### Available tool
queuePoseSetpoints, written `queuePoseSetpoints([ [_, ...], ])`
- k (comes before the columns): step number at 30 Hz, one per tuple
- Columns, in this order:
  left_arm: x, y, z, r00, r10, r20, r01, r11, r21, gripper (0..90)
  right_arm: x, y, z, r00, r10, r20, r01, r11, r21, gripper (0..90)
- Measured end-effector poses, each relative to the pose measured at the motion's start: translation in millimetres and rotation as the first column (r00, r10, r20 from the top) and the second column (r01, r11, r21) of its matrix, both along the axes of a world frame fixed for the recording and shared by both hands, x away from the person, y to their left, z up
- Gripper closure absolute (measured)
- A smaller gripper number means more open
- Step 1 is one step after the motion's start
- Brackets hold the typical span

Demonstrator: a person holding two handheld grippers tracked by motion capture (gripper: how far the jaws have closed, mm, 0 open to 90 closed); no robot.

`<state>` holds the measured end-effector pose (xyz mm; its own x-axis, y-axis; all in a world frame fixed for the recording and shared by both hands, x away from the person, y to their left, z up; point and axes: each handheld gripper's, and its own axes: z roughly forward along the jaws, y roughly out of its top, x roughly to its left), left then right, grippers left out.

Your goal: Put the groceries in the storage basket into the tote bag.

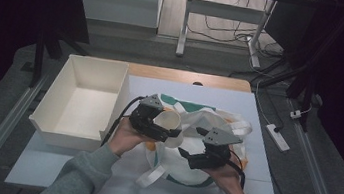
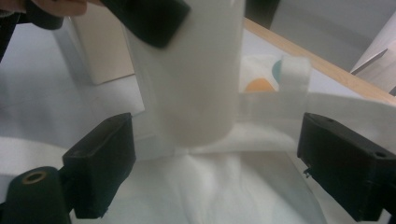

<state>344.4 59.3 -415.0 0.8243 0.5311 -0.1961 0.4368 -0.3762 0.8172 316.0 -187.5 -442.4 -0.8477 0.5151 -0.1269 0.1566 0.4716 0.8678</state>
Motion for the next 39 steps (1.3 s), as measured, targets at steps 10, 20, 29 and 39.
queuePoseSetpoints([
  [10, 0.2, -9.9, -3.5, 0.9999, -0.013, -0.006, 0.013, 0.9999, 0.005, 19.3, 1.3, 24.2, 1.3, 0.9997, 0.004, 0.024, -0.005, 1.0, 0.01, 7.0],
  [20, -1.7, -19.7, -5.2, 0.9994, -0.033, -0.01, 0.033, 0.9994, 0.009, 19.3, -0.1, 37.5, -3.0, 0.9977, -0.003, 0.067, 0.003, 1.0, 0.0, 12.2],
  [29, -2.3, -20.6, -5.3, 0.9992, -0.04, -0.008, 0.04, 0.9991, 0.013, 19.0, -0.3, 34.4, -3.2, 0.9965, -0.016, 0.082, 0.016, 1.0, 0.003, 21.4],
  [39, -3.9, -16.7, -2.2, 0.9993, -0.038, 0.003, 0.038, 0.9991, -0.02, 17.2, -0.8, 33.8, -4.0, 0.9962, -0.014, 0.086, 0.016, 1.0, -0.013, 21.7],
])
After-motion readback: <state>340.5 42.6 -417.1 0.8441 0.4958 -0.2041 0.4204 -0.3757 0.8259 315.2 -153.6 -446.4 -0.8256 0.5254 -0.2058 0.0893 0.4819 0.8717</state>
